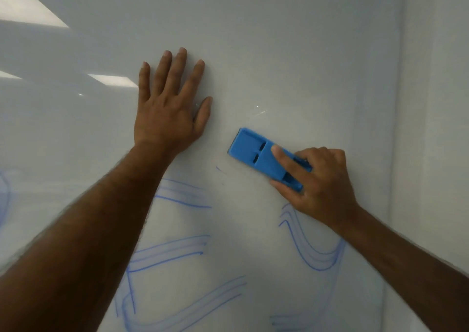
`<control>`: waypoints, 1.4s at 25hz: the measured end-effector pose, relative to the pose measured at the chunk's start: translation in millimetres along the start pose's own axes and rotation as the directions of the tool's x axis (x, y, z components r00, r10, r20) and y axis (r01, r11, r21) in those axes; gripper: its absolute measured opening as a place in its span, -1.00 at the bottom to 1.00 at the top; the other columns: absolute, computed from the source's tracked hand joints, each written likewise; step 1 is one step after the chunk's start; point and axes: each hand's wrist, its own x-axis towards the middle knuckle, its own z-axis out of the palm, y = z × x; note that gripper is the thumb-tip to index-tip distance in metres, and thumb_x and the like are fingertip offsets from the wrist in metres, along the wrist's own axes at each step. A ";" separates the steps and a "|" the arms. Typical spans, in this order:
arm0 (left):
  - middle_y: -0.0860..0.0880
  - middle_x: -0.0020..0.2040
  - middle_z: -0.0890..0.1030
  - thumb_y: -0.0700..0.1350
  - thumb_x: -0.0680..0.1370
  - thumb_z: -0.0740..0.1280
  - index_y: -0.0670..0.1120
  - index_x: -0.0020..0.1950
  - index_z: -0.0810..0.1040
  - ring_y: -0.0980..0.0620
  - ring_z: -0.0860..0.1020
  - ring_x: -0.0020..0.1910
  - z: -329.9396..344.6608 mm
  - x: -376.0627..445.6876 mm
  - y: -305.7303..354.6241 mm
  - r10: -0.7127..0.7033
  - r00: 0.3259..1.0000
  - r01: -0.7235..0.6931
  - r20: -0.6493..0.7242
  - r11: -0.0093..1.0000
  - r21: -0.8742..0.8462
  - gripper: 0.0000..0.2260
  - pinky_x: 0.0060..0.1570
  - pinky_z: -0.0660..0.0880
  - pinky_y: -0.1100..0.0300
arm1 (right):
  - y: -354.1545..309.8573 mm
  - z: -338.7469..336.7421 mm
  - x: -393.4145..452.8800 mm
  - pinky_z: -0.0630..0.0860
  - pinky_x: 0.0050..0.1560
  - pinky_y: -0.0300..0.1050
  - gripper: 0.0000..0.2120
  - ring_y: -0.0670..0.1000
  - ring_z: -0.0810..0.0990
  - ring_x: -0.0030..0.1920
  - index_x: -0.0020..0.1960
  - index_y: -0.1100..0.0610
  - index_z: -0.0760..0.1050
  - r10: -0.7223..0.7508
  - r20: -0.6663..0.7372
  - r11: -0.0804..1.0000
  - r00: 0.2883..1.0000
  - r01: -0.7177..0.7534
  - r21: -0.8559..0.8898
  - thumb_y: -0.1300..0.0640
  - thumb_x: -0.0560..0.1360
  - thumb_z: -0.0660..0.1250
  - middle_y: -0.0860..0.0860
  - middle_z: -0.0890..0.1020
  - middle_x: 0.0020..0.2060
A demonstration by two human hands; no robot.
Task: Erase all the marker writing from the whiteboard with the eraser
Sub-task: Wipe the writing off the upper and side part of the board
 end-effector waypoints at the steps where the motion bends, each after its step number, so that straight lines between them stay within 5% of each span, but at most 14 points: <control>1: -0.15 0.62 0.20 0.17 0.69 0.07 -0.02 0.62 0.23 -0.18 0.14 0.61 0.0 -0.3 0.1 0.000 1.000 0.000 0.007 1.000 0.003 -0.46 0.57 0.01 -0.24 | -5.2 1.3 3.1 0.44 -0.13 0.11 -0.44 0.14 0.56 -0.22 0.49 -0.03 0.35 0.067 -0.007 0.998 0.998 -0.067 0.010 -0.19 0.56 0.37 0.10 0.56 -0.14; 4: -0.15 0.63 0.18 0.18 0.69 0.05 -0.02 0.63 0.21 -0.18 0.12 0.61 -0.2 -0.5 -1.1 0.000 1.000 0.000 0.014 1.000 0.010 -0.46 0.57 0.01 -0.24 | -35.7 8.5 5.1 0.42 -0.15 0.07 -0.43 0.14 0.51 -0.25 0.50 -0.03 0.34 0.069 -0.008 0.997 0.998 -0.068 0.038 -0.17 0.56 0.37 0.10 0.52 -0.19; 11: -0.15 0.63 0.19 0.18 0.69 0.06 -0.02 0.63 0.22 -0.18 0.12 0.61 -0.5 -1.8 -1.1 -0.003 1.000 0.003 0.016 1.000 -0.009 -0.46 0.57 -0.01 -0.24 | -59.9 5.6 -25.0 0.47 -0.11 0.10 -0.45 0.11 0.52 -0.26 0.52 -0.04 0.35 -0.244 0.089 0.970 0.966 0.243 0.016 -0.17 0.59 0.34 0.09 0.60 -0.16; 15: -0.15 0.62 0.21 0.17 0.69 0.08 -0.02 0.62 0.25 -0.18 0.15 0.60 0.1 -3.6 -0.7 -0.006 1.000 0.006 -0.005 1.000 -0.017 -0.47 0.57 0.01 -0.24 | -27.9 -8.6 -56.5 0.46 -0.10 0.12 -0.44 0.14 0.57 -0.24 0.49 -0.03 0.36 0.129 0.024 0.990 0.991 -0.128 -0.053 -0.17 0.56 0.37 0.09 0.57 -0.16; 18: -0.15 0.62 0.21 0.17 0.69 0.07 -0.02 0.62 0.24 -0.18 0.15 0.61 -0.1 -4.8 0.5 -0.009 1.000 0.008 -0.006 1.000 -0.017 -0.47 0.56 0.02 -0.26 | -15.9 -19.5 -83.4 0.52 -0.21 0.21 -0.37 0.18 0.54 -0.24 0.51 0.03 0.34 0.516 -0.052 0.853 0.855 -0.519 -0.062 -0.17 0.53 0.38 0.14 0.50 -0.17; 20: -0.16 0.62 0.19 0.17 0.69 0.06 -0.02 0.62 0.23 -0.19 0.13 0.61 -0.9 -5.1 1.4 -0.009 1.000 0.009 0.010 1.000 -0.027 -0.47 0.56 0.00 -0.26 | -29.8 -20.5 -96.4 0.53 -0.24 0.23 -0.36 0.20 0.54 -0.24 0.51 0.05 0.33 0.609 -0.057 0.791 0.791 -0.611 -0.027 -0.16 0.52 0.38 0.16 0.49 -0.17; 24: -0.17 0.63 0.16 0.17 0.69 0.05 -0.03 0.63 0.19 -0.20 0.08 0.62 -5.1 -3.6 0.5 -0.008 0.999 0.011 0.047 0.999 -0.047 -0.45 0.57 -0.05 -0.26 | -85.9 -25.1 -127.7 0.44 -0.06 0.12 -0.28 0.15 0.55 -0.15 0.57 -0.02 0.25 0.333 0.148 0.943 0.931 -0.331 -0.033 -0.12 0.48 0.40 0.11 0.58 -0.08; 26: -0.17 0.64 0.12 0.18 0.68 0.04 -0.02 0.64 0.16 -0.21 0.05 0.63 -7.2 -3.8 0.2 -0.009 0.996 0.014 0.087 0.998 -0.056 -0.44 0.57 -0.09 -0.25 | -91.1 -31.6 -142.8 0.42 -0.03 0.14 -0.26 0.17 0.60 -0.15 0.58 -0.07 0.21 0.202 0.254 0.979 0.946 -0.197 -0.048 -0.09 0.46 0.40 0.11 0.63 -0.03; 28: -0.17 0.65 0.10 0.18 0.68 0.03 -0.02 0.65 0.14 -0.21 0.03 0.63 -8.9 -6.3 0.2 -0.014 0.995 0.019 0.103 0.998 -0.052 -0.44 0.57 -0.10 -0.25 | -79.0 -36.1 -152.4 0.42 -0.02 0.14 -0.29 0.18 0.62 -0.15 0.56 -0.06 0.25 0.261 0.250 0.964 0.932 -0.239 -0.115 -0.09 0.47 0.40 0.11 0.64 -0.02; 31: -0.18 0.65 0.10 0.17 0.68 0.04 -0.01 0.65 0.13 -0.22 0.02 0.63 -10.9 -11.0 0.3 -0.006 0.994 0.011 0.111 0.999 -0.050 -0.44 0.56 -0.10 -0.26 | -55.3 -43.9 -163.5 0.48 -0.11 0.14 -0.35 0.21 0.61 -0.14 0.53 0.02 0.34 0.563 0.125 0.822 0.817 -0.537 -0.187 -0.13 0.50 0.38 0.13 0.60 -0.05; 35: -0.18 0.65 0.07 0.17 0.69 0.03 -0.01 0.65 0.10 -0.22 0.00 0.63 -12.3 -14.7 -0.1 -0.002 0.991 0.010 0.137 0.999 -0.053 -0.43 0.56 -0.11 -0.27 | -46.8 -50.2 -164.7 0.61 -0.12 0.20 -0.29 0.26 0.60 -0.11 0.59 -0.03 0.25 0.876 0.016 0.483 0.483 -0.875 -0.023 -0.22 0.51 0.31 0.19 0.54 -0.04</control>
